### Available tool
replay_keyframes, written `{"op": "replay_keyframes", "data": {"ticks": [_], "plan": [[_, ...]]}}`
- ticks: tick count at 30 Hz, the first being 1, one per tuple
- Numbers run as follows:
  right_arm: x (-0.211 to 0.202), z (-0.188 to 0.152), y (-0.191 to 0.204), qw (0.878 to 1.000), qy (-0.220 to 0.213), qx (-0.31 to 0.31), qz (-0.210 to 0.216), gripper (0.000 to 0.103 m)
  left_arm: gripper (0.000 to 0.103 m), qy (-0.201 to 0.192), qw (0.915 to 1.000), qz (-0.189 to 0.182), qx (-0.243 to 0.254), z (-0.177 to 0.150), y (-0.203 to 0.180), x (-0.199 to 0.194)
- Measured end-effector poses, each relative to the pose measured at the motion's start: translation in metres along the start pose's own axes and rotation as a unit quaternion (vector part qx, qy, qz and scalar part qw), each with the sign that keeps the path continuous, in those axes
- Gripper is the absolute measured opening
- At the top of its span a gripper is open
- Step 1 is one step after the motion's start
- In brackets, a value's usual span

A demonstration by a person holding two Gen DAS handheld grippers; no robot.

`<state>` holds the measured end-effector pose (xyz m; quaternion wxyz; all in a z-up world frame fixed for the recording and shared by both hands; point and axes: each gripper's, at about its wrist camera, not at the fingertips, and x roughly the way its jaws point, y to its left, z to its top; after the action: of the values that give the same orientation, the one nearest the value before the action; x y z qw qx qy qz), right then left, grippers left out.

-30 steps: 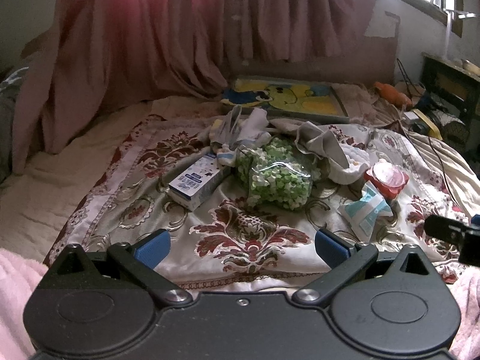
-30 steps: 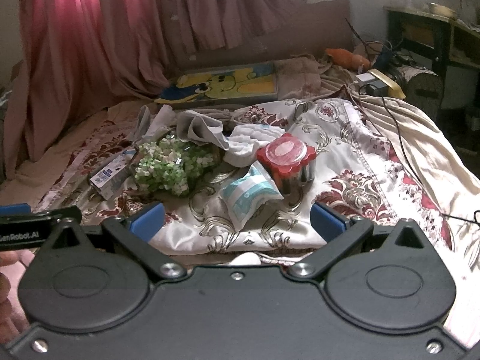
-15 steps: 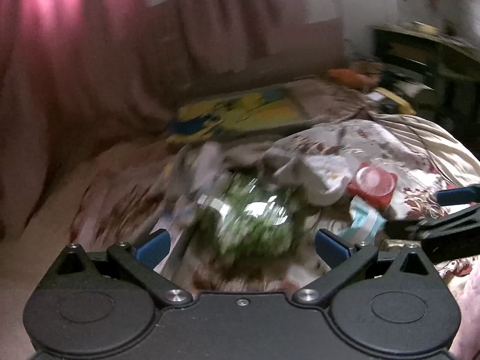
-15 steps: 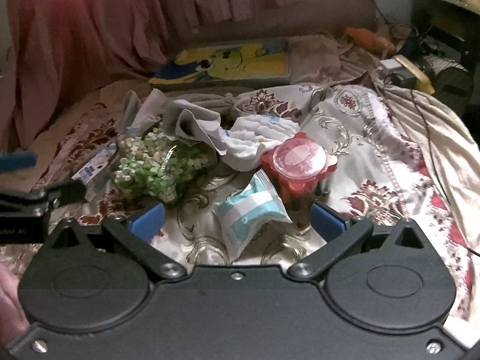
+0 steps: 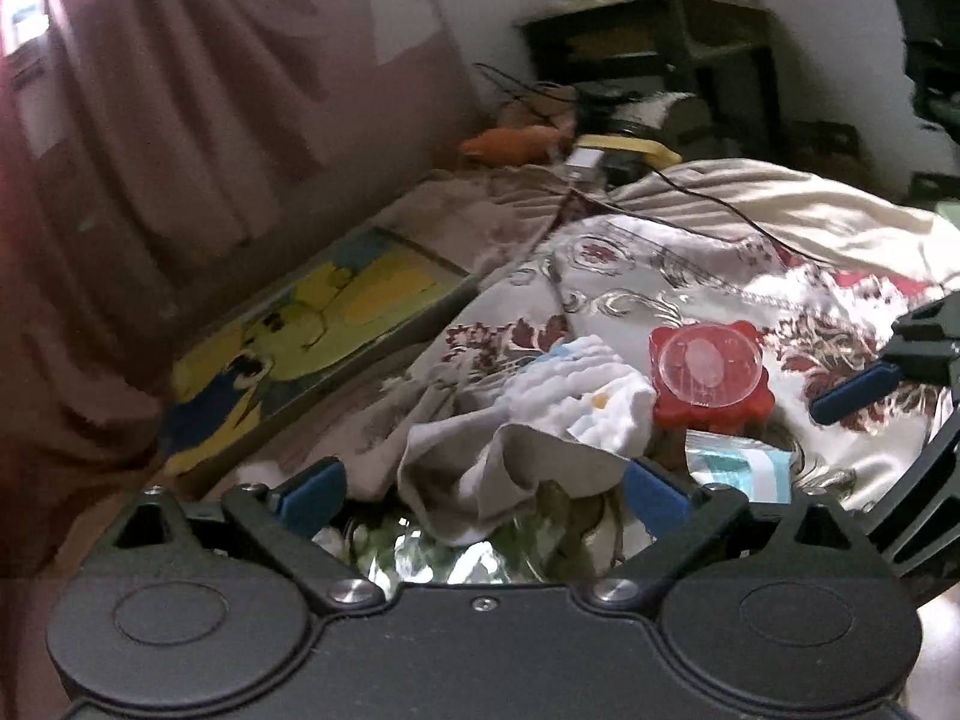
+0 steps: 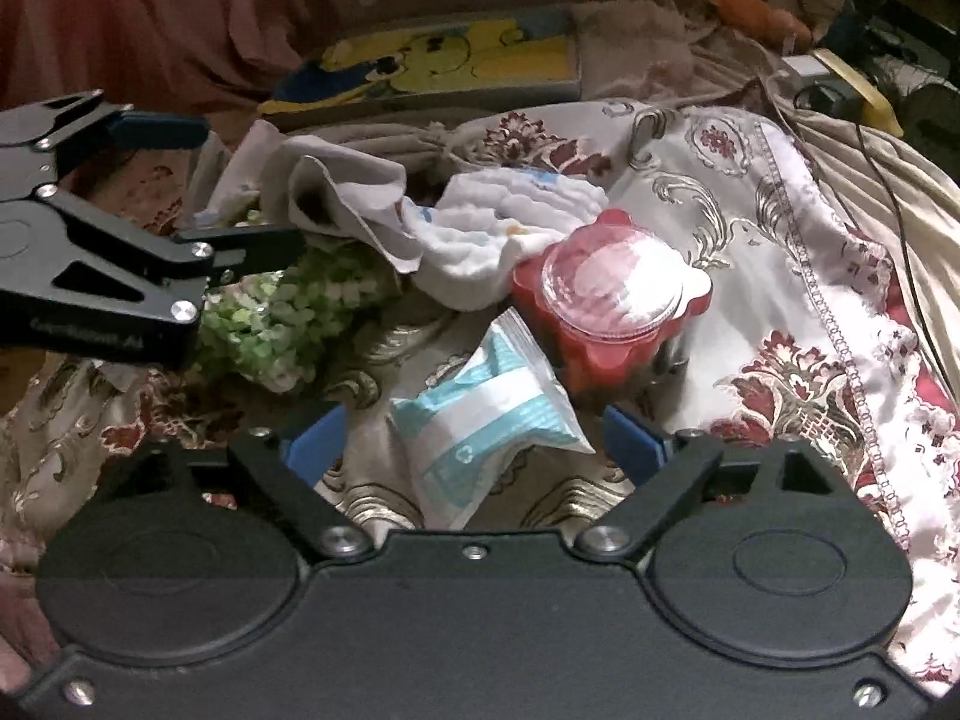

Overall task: Organize soft objects
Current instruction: 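Grasp the white-and-blue packet with the right tool while the left tool grasps the grey cloth, then carry both items over the yellow cartoon tray and open both tools to drop them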

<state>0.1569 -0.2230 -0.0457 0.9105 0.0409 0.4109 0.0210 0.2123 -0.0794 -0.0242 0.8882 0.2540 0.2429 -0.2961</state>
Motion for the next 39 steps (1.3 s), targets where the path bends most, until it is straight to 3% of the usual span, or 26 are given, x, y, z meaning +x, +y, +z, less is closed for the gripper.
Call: {"op": "replay_keyframes", "data": {"ticks": [7, 11, 15, 21, 24, 31, 39], "plan": [[0.02, 0.003, 0.001, 1.0, 0.018, -0.006, -0.009, 0.082, 0.09, 0.03, 0.9984, -0.007, 0.048, -0.001, -0.003, 0.033], [0.031, 0.004, 0.004, 0.999, 0.036, -0.013, -0.009, 0.074, 0.071, 0.045, 0.9977, -0.009, 0.049, -0.002, 0.0, 0.043], [0.039, 0.004, 0.006, 0.999, 0.044, -0.012, -0.012, 0.063, 0.045, 0.055, 0.9974, -0.015, 0.042, -0.001, 0.001, 0.048], [0.043, -0.001, 0.007, 0.999, 0.051, -0.014, -0.013, 0.049, 0.018, 0.057, 0.9978, -0.011, 0.033, -0.001, -0.004, 0.045], [0.043, -0.003, 0.007, 0.999, 0.051, -0.014, -0.012, 0.041, 0.01, 0.058, 0.9979, -0.009, 0.026, 0.0, -0.005, 0.044], [0.029, -0.004, 0.006, 1.0, 0.027, -0.012, 0.007, 0.037, 0.006, 0.05, 0.9987, -0.006, -0.003, 0.005, -0.004, 0.028], [-0.01, 0.013, 0.004, 0.997, -0.062, -0.009, 0.047, 0.037, 0.006, 0.004, 0.9982, 0.006, -0.059, 0.023, 0.013, -0.009]]}}
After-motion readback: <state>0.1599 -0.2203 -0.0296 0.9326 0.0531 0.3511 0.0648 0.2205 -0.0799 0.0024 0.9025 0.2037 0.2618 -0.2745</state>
